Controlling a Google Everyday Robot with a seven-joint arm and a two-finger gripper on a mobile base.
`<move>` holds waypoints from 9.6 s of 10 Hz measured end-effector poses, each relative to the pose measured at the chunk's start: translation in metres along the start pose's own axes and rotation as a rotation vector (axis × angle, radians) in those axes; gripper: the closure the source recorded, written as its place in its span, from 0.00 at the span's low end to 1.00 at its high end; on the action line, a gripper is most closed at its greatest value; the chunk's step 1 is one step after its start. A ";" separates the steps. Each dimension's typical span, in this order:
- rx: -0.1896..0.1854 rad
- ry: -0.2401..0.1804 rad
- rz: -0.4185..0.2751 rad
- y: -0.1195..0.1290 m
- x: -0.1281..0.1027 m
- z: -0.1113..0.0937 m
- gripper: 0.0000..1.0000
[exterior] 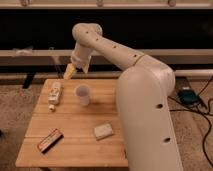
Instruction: Place the ceramic cup in the ceramic bowl
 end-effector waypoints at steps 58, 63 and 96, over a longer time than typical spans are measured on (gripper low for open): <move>0.151 0.230 0.317 -0.093 0.088 0.108 0.77; 0.100 0.164 0.393 -0.097 0.092 0.057 1.00; 0.175 0.075 0.472 -0.215 0.203 -0.099 0.37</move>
